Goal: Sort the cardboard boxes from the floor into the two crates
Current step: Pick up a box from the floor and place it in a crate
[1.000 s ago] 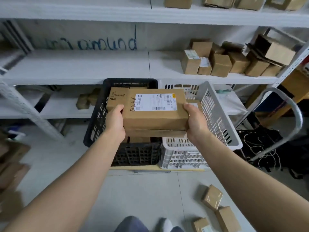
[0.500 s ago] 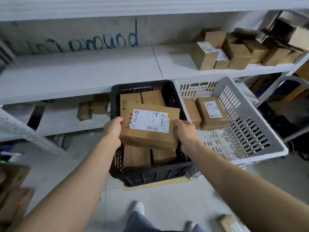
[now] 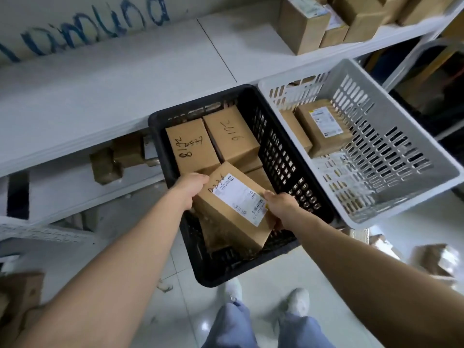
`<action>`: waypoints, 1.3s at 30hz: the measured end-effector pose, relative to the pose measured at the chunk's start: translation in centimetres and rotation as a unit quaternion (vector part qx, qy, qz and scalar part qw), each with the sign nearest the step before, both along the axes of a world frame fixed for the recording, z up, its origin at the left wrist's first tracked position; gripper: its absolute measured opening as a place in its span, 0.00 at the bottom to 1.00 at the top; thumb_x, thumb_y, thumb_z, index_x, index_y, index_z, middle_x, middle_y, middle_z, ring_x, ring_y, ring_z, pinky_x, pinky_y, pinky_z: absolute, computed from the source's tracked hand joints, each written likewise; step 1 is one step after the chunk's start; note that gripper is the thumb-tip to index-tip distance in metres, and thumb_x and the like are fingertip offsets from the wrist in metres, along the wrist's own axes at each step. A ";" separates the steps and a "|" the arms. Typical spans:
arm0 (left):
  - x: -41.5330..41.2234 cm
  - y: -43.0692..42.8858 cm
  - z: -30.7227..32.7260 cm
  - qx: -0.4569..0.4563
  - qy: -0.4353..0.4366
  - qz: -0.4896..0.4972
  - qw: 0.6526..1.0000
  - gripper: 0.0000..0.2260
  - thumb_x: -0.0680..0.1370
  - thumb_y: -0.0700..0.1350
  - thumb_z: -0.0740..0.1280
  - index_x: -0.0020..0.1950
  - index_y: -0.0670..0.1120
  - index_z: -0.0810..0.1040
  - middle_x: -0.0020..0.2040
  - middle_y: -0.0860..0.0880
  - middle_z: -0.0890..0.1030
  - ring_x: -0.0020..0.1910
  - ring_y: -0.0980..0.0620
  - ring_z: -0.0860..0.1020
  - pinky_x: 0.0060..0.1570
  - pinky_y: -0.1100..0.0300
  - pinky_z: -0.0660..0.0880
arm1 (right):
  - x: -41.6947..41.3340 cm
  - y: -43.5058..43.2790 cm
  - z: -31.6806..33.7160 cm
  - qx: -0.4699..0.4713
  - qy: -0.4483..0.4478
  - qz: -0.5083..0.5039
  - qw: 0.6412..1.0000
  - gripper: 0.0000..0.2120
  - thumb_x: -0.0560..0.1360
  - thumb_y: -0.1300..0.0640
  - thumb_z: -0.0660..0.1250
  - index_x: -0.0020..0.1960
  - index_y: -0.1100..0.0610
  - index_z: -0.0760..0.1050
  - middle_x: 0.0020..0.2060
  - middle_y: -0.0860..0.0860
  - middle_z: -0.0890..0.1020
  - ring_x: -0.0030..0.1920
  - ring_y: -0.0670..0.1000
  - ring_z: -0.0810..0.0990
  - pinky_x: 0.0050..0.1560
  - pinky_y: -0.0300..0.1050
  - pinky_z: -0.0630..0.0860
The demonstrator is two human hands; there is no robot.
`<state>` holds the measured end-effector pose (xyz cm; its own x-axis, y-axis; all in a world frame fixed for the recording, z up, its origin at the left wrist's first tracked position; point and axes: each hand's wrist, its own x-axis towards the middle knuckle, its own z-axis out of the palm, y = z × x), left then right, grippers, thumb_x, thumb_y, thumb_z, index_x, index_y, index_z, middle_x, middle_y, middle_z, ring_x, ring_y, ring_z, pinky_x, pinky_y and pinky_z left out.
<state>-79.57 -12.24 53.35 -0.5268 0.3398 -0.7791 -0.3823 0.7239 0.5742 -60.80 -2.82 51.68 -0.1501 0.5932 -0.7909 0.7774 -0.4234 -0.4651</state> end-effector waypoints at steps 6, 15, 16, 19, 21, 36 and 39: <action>-0.7 0.7 -2.4 0.015 0.065 -0.021 0.998 0.07 0.77 0.40 0.65 0.52 0.43 0.80 0.45 0.44 0.82 0.45 0.45 0.80 0.46 0.54 0.79 | -0.7 -0.7 -1.2 -0.052 -0.003 0.000 0.999 0.16 0.79 0.46 0.58 0.52 0.59 0.73 0.42 0.55 0.79 0.43 0.57 0.80 0.44 0.53 0.80; -1.5 0.2 -3.8 0.007 0.155 0.027 0.988 0.16 0.80 0.36 0.54 0.65 0.43 0.73 0.49 0.51 0.71 0.36 0.56 0.69 0.32 0.65 0.65 | -3.3 -2.7 -0.7 -0.134 0.014 0.040 0.990 0.17 0.78 0.51 0.59 0.60 0.61 0.74 0.55 0.60 0.80 0.55 0.59 0.79 0.50 0.55 0.79; -1.5 0.2 -3.7 0.001 0.157 0.020 0.987 0.17 0.80 0.36 0.54 0.68 0.43 0.70 0.50 0.50 0.70 0.39 0.55 0.70 0.33 0.65 0.65 | -3.5 -2.8 -0.7 -0.136 0.016 0.038 0.990 0.16 0.78 0.51 0.59 0.57 0.61 0.75 0.49 0.59 0.81 0.49 0.58 0.80 0.45 0.51 0.77; -1.6 0.1 -3.3 -0.018 0.136 0.001 0.990 0.17 0.79 0.35 0.54 0.68 0.40 0.68 0.53 0.47 0.72 0.49 0.49 0.72 0.46 0.60 0.70 | -4.0 -2.8 -0.5 -0.103 0.015 0.036 0.994 0.14 0.78 0.51 0.59 0.48 0.60 0.76 0.36 0.54 0.76 0.30 0.53 0.71 0.32 0.39 0.68; -1.7 0.1 -2.8 -0.025 0.139 -0.007 0.990 0.17 0.78 0.35 0.55 0.66 0.39 0.69 0.52 0.46 0.74 0.48 0.48 0.72 0.46 0.59 0.69 | -4.0 -2.4 0.1 -0.071 0.035 0.025 0.997 0.18 0.79 0.50 0.58 0.58 0.63 0.76 0.42 0.55 0.77 0.34 0.52 0.72 0.33 0.42 0.68; 12.7 9.2 8.3 0.302 0.170 -0.132 0.929 0.12 0.79 0.46 0.64 0.61 0.46 0.76 0.52 0.55 0.77 0.52 0.59 0.75 0.48 0.70 0.68 | 8.9 1.8 8.1 0.161 0.246 -0.211 0.932 0.19 0.78 0.41 0.60 0.54 0.55 0.79 0.52 0.49 0.82 0.55 0.49 0.79 0.53 0.41 0.72; 18.9 11.2 9.9 0.337 0.127 -0.185 0.914 0.10 0.78 0.47 0.65 0.58 0.47 0.77 0.50 0.56 0.78 0.52 0.60 0.76 0.49 0.67 0.69 | 15.1 1.6 9.7 0.189 0.268 -0.260 0.908 0.23 0.79 0.42 0.59 0.61 0.59 0.77 0.55 0.50 0.81 0.57 0.49 0.78 0.58 0.45 0.72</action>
